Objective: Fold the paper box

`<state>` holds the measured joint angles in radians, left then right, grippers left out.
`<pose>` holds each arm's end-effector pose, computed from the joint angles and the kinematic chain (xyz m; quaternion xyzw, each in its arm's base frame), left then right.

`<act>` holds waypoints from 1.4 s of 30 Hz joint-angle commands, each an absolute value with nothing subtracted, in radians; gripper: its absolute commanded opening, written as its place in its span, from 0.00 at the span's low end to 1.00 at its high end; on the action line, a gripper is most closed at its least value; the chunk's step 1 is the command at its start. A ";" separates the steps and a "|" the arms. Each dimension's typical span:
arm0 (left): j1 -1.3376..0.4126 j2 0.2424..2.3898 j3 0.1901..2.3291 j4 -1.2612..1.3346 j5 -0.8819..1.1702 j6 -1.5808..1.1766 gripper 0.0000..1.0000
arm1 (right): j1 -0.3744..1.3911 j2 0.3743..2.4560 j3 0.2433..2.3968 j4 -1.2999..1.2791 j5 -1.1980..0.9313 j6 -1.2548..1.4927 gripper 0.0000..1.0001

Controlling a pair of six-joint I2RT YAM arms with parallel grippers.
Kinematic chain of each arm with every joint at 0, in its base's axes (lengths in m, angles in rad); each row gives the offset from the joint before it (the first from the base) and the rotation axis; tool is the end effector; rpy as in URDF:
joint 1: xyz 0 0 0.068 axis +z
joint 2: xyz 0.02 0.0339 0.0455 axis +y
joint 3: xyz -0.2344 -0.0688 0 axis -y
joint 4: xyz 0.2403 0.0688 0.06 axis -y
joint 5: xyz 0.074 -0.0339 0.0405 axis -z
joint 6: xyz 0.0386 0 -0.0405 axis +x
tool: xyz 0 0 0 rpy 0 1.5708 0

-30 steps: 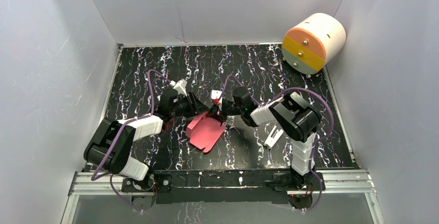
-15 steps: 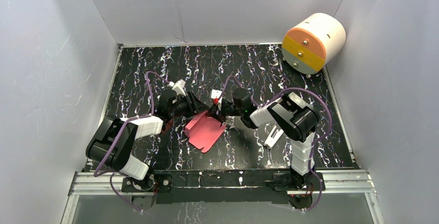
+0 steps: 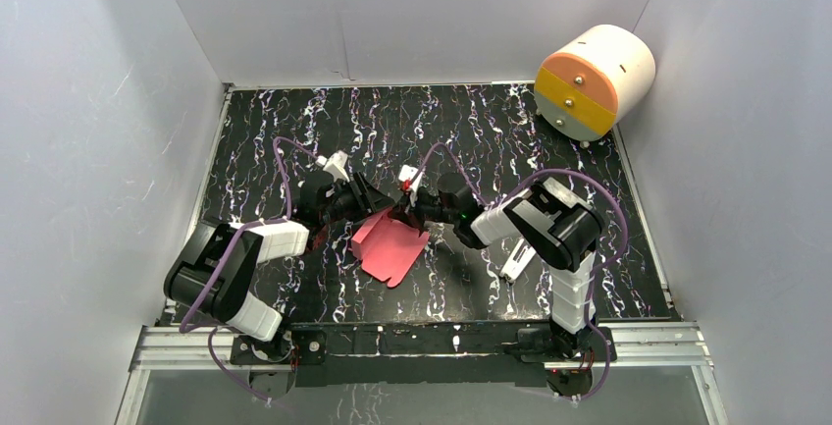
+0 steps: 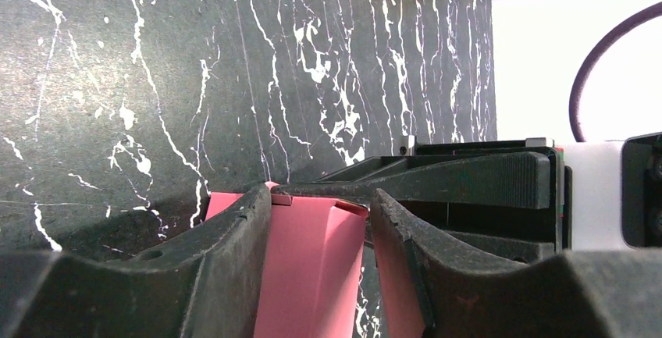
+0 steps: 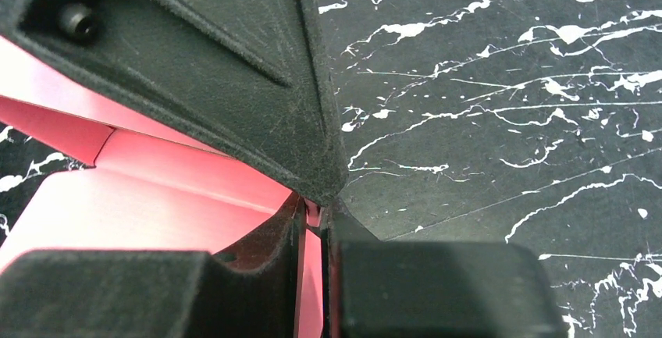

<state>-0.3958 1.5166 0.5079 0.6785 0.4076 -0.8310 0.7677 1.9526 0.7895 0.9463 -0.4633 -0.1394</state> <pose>0.2614 -0.1258 0.1407 -0.0572 0.8035 -0.4624 0.3707 0.2497 0.2650 0.1109 -0.4617 0.6189 0.3586 0.5246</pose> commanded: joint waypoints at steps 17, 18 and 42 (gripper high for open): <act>-0.433 1.510 0.488 0.581 0.528 -0.843 0.40 | 0.815 1.974 0.795 1.164 -0.340 -0.122 0.18; -0.433 1.512 0.487 0.587 0.532 -0.845 0.40 | 0.814 1.979 0.805 1.153 -0.342 -0.130 0.18; -0.434 1.492 0.448 0.643 0.543 -0.912 0.40 | 0.814 1.999 0.810 1.191 -0.113 -0.099 0.11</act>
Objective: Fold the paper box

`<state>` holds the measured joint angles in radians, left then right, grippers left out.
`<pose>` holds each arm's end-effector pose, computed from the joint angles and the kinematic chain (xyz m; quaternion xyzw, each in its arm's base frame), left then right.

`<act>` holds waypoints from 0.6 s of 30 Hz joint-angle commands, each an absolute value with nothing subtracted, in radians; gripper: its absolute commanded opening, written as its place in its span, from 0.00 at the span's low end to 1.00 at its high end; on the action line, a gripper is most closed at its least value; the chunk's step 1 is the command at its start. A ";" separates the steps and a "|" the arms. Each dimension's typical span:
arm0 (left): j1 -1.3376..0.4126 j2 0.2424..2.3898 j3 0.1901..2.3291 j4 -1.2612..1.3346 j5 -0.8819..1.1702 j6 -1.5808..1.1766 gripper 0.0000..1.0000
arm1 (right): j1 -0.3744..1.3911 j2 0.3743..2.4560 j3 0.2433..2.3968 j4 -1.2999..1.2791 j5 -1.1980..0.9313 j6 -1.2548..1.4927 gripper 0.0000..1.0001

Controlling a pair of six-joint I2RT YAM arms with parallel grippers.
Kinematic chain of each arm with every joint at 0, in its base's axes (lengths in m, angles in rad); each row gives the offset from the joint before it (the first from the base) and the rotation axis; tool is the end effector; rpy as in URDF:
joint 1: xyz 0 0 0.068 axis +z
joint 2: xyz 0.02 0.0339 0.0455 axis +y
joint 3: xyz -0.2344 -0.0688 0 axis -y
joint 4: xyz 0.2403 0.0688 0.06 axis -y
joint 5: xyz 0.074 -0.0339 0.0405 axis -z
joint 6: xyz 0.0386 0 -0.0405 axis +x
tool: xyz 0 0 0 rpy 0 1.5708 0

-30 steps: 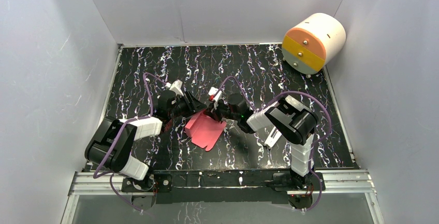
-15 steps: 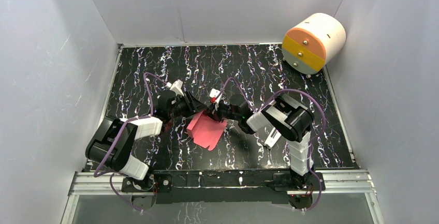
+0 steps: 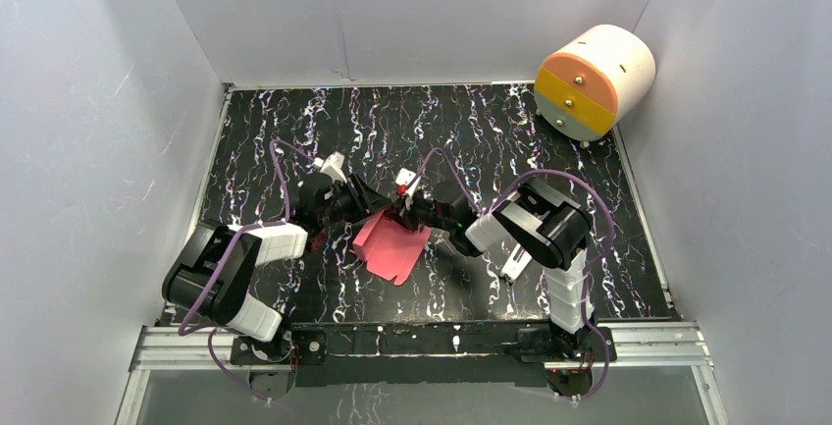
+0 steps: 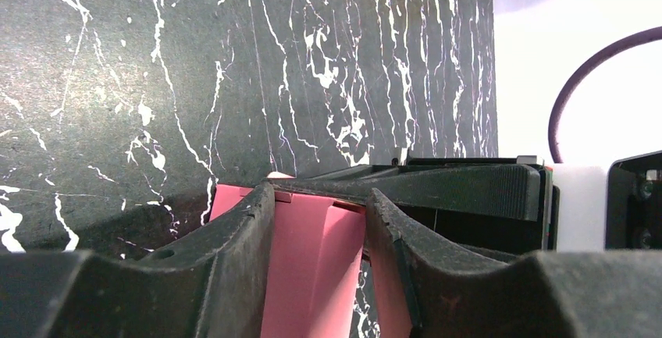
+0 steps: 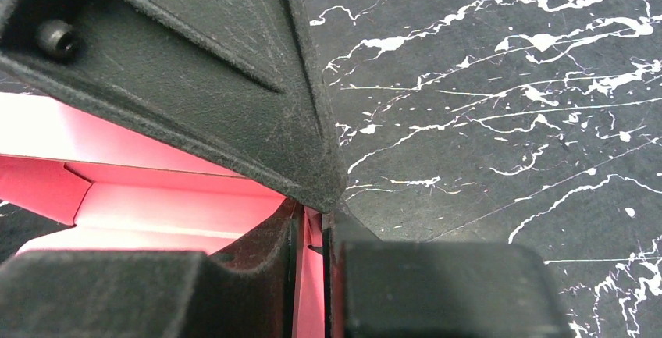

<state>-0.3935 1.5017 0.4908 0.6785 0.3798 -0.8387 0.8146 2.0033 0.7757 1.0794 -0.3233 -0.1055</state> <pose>0.2588 -0.1229 0.1398 -0.0697 0.8042 -0.4548 0.3763 0.2415 0.2739 0.1039 -0.4261 0.6233 0.3380 0.5619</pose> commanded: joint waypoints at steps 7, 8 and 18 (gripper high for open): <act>-0.444 1.464 0.407 0.657 0.512 -0.949 0.40 | 0.814 1.997 0.808 1.192 0.024 -0.012 0.09; -0.445 1.456 0.398 0.657 0.503 -0.953 0.40 | 0.814 1.997 0.807 1.194 0.043 0.004 0.08; -0.445 1.336 0.416 0.488 0.397 -0.907 0.46 | 0.814 1.993 0.793 1.195 0.108 0.047 0.09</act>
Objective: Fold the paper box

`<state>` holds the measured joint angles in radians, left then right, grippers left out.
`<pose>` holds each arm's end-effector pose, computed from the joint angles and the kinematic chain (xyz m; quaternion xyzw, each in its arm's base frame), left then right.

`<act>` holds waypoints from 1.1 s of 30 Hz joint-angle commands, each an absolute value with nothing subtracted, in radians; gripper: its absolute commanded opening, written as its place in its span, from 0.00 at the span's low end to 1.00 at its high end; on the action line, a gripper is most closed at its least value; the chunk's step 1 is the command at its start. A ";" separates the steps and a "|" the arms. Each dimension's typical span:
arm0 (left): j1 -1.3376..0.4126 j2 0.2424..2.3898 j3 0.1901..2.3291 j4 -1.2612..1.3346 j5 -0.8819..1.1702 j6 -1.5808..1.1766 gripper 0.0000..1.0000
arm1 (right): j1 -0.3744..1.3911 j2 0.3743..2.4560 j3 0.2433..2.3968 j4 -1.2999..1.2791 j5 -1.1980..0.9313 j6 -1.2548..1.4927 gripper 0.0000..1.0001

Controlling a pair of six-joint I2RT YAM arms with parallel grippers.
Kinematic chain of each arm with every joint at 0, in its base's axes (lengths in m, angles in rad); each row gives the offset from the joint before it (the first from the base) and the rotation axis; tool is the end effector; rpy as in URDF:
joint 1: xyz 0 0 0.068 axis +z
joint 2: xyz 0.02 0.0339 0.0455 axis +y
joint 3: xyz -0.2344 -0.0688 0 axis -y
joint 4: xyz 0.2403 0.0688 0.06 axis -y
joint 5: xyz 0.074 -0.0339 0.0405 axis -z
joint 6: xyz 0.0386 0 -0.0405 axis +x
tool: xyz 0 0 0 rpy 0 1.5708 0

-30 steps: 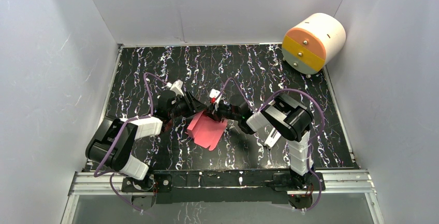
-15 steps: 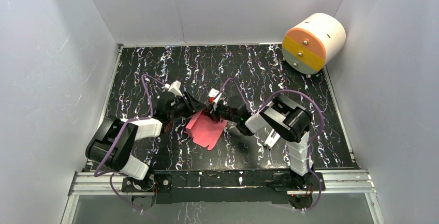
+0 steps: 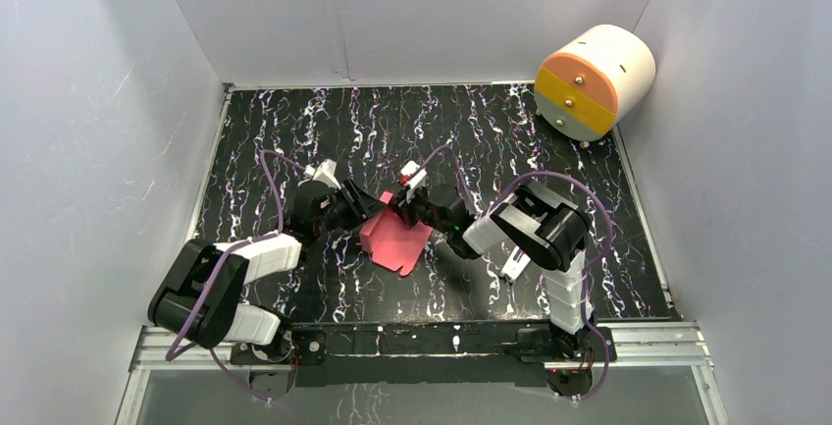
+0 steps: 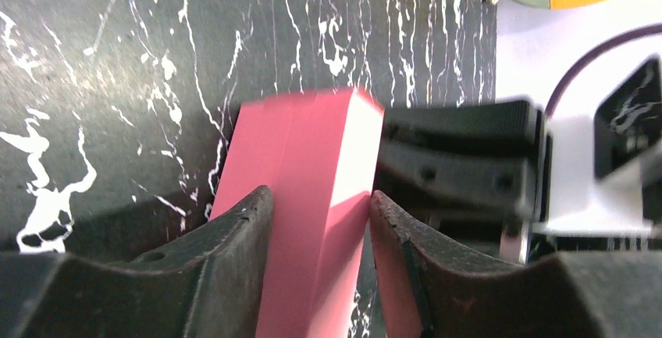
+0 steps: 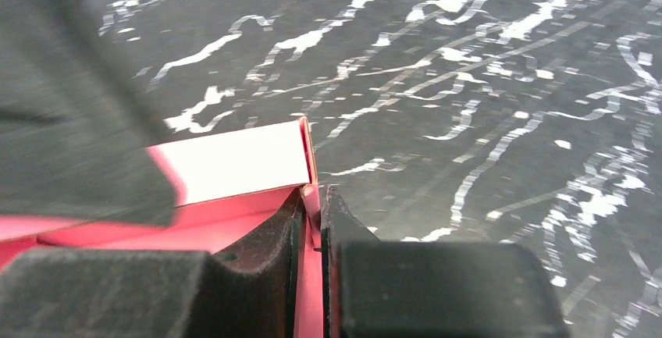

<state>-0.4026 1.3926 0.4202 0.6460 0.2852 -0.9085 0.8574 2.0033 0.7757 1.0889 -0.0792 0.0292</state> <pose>0.2428 -0.1152 0.1438 -0.1211 0.7995 -0.4432 0.3869 0.2379 0.2795 0.1047 -0.3271 0.6796 0.3083 0.5797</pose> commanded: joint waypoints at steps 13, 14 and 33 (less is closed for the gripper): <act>-0.445 1.375 0.446 0.524 0.521 -0.915 0.47 | 0.815 2.013 0.799 1.216 0.129 0.054 0.08; -0.446 1.371 0.448 0.523 0.528 -0.916 0.47 | 0.815 2.016 0.799 1.222 0.135 0.054 0.08; -0.445 1.285 0.721 0.035 0.212 -0.663 0.65 | 0.815 1.941 0.794 1.095 -0.033 -0.082 0.44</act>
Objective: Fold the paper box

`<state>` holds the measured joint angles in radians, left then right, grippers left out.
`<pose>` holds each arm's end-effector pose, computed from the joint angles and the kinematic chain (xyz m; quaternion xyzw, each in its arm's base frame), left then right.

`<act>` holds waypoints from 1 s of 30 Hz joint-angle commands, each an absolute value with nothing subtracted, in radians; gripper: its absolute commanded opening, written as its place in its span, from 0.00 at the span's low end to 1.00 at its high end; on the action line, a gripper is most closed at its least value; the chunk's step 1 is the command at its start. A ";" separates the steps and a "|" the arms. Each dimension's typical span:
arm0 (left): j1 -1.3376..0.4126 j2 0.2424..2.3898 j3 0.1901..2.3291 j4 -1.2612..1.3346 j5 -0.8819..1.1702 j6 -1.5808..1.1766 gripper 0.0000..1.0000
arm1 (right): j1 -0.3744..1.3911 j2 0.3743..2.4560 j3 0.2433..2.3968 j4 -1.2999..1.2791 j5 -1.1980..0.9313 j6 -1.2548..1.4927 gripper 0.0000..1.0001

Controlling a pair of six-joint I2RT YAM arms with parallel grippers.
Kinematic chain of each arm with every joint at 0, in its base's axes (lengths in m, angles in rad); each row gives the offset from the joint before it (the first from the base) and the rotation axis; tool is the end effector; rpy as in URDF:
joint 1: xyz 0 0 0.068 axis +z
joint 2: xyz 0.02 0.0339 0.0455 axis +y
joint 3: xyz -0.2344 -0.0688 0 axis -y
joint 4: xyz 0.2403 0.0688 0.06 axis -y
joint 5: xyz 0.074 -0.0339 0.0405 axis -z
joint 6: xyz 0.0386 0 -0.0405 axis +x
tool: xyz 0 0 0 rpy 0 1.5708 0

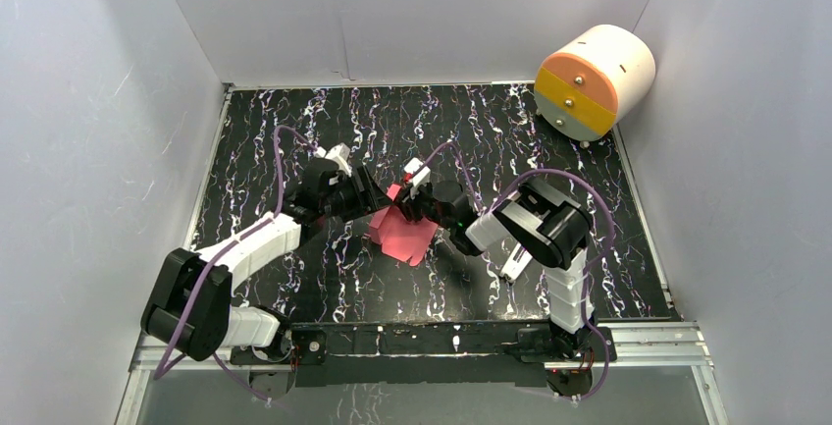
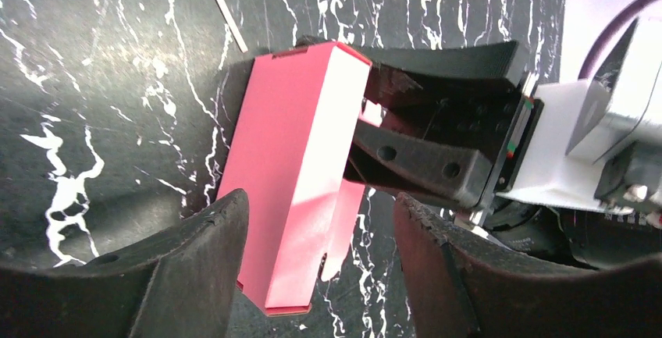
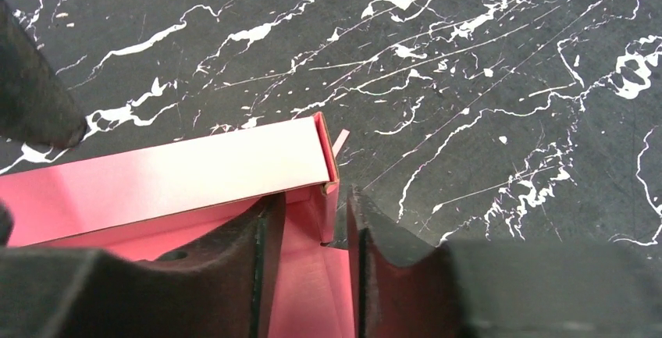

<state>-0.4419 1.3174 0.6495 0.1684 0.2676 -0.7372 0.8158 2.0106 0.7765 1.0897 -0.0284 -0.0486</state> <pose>0.2530 -0.1310 0.1854 -0.0580 0.8530 -0.3766 0.3567 0.2509 0.2682 0.1024 -0.3252 0.6828 0.2548 0.6026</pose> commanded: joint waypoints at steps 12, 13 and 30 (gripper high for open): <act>-0.446 1.427 0.925 -0.201 0.222 -0.543 0.66 | 0.807 1.641 0.680 0.770 0.105 -0.052 0.66; -0.446 1.443 0.939 -0.208 0.233 -0.538 0.66 | 0.804 1.607 0.666 0.749 0.117 -0.044 0.68; -0.465 1.603 1.069 -0.276 0.333 -0.492 0.60 | 0.719 1.199 0.539 0.426 0.151 0.223 0.98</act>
<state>-0.4606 1.5929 1.0256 -0.2230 0.2886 -0.5129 0.7376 1.2537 0.5426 0.4992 0.1741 0.1429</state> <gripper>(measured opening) 0.625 0.983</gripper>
